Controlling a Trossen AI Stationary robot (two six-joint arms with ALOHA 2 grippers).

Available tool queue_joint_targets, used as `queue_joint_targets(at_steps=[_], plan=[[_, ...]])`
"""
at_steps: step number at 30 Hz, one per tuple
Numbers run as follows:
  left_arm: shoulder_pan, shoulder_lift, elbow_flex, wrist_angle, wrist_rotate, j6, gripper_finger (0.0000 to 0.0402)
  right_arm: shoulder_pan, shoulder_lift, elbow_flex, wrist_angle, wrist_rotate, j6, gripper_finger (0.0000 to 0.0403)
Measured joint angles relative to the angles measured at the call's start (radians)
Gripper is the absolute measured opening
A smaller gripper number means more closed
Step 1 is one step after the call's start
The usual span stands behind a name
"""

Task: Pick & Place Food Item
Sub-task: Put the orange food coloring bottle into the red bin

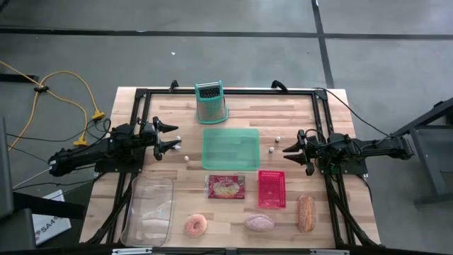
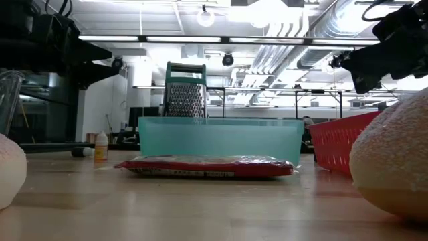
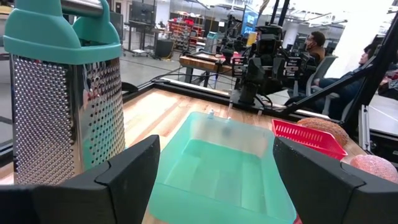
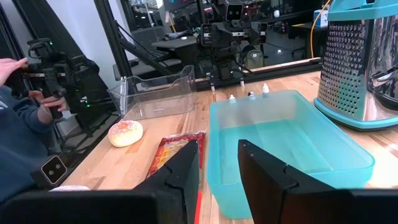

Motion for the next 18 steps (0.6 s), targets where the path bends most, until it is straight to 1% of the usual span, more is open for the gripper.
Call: queue_joint_targets(at_steps=[5,8,12,18], plan=[[0.003,0.001,0.0,0.003,-0.014,0.046,0.0306,0.0,0.0,0.0,0.0,0.0,0.0,0.01],[0.002,0.001,0.0,0.016,0.009,0.077,0.0306,0.0,0.0,0.0,0.0,0.0,0.0,0.01],[0.002,0.001,0.0,0.015,0.022,0.082,0.0306,0.0,0.0,0.0,0.0,0.0,0.0,0.01],[0.002,0.013,0.027,-0.009,-0.022,0.093,0.0306,0.0,0.0,0.0,0.0,0.0,0.0,0.01]])
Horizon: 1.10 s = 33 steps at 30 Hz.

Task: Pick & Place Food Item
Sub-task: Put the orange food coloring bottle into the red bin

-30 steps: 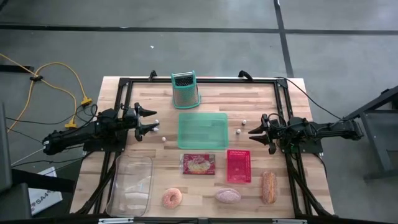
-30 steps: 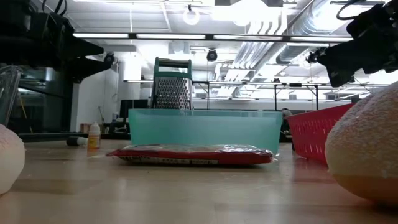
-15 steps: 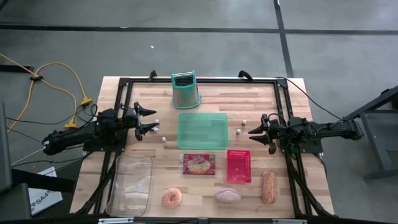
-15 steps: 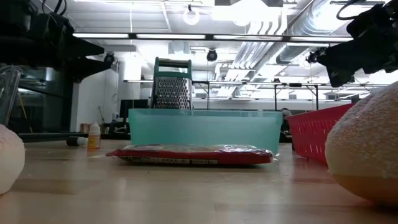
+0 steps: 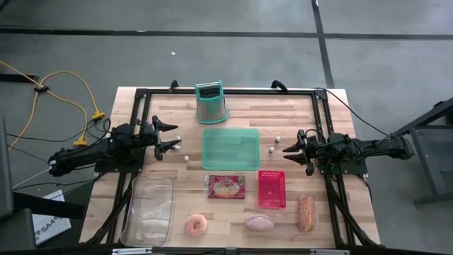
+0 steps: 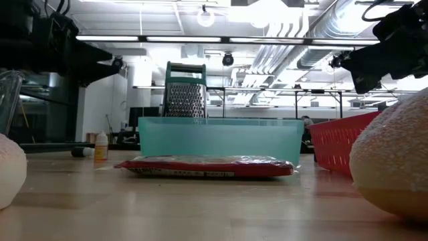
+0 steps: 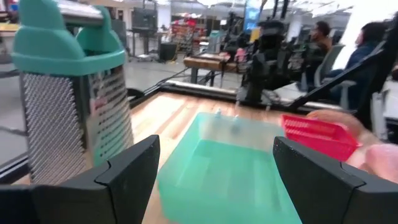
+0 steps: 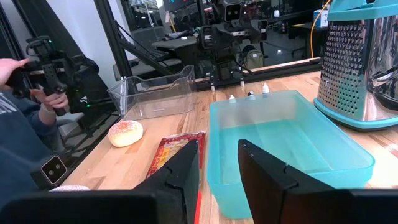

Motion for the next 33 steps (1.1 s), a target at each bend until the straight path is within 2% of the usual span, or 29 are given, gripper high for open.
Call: queue_joint_targets(at_steps=[5,13,23,33], plan=[[0.0,0.083,0.085,-0.043,-0.009,0.034,0.0306,0.0,0.0,0.0,0.0,0.0,0.0,0.01],[0.0,0.297,0.248,-0.047,-0.01,0.04,0.0306,0.0,0.0,0.0,0.0,0.0,0.0,0.01],[-0.001,0.543,0.492,-0.141,0.008,0.123,0.0306,0.0,0.0,0.0,0.0,0.0,0.0,0.01],[0.0,0.692,0.633,-0.257,0.056,0.133,0.0306,0.0,0.0,0.0,0.0,0.0,0.0,0.01]])
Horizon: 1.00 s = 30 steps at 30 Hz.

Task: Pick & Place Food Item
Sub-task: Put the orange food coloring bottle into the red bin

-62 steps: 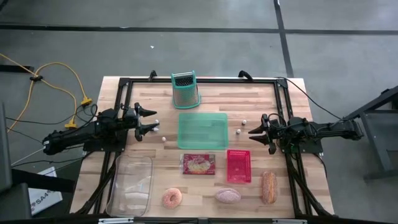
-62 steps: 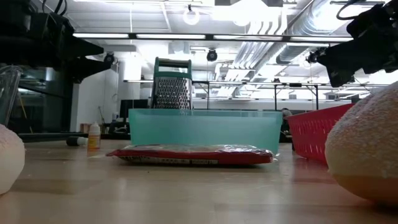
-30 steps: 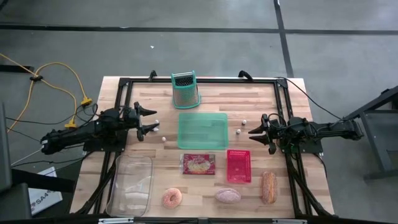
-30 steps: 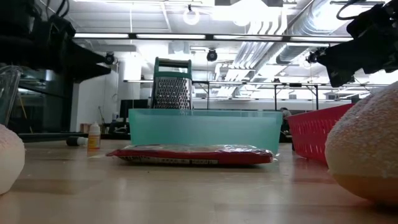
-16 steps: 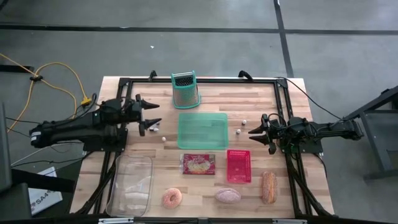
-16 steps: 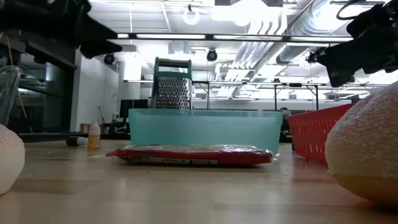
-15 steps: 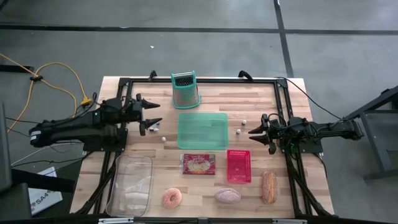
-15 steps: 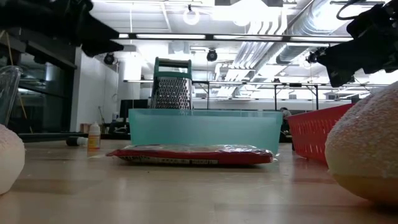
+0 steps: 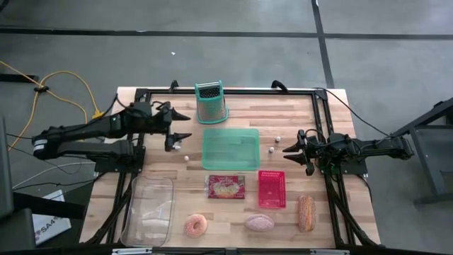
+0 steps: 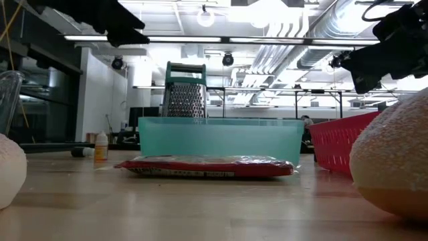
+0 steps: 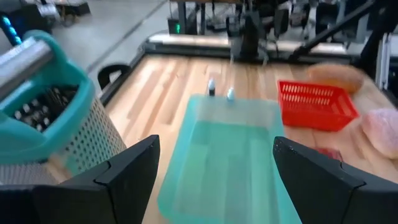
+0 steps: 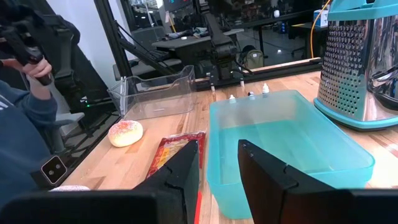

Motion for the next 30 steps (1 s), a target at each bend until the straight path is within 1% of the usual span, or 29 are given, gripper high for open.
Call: queue_joint_targets(at_steps=[6,10,12,15,22,30], plan=[[0.0,0.055,0.002,-0.092,0.001,0.011,0.0306,0.0,0.0,0.0,0.0,0.0,0.0,0.01],[-0.017,0.106,0.002,-0.164,0.005,-0.042,0.0306,0.0,0.0,0.0,0.0,0.0,0.0,0.01],[-0.03,0.129,0.002,-0.187,0.023,-0.072,0.0306,0.0,0.0,0.0,0.0,0.0,0.0,0.01],[-0.052,0.16,0.002,-0.194,0.04,-0.113,0.0306,0.0,0.0,0.0,0.0,0.0,0.0,0.01],[-0.07,0.21,0.003,-0.242,0.04,-0.12,0.0306,0.0,0.0,0.0,0.0,0.0,0.0,0.01],[-0.069,0.221,0.003,-0.253,0.037,-0.121,0.0306,0.0,0.0,0.0,0.0,0.0,0.0,0.01]])
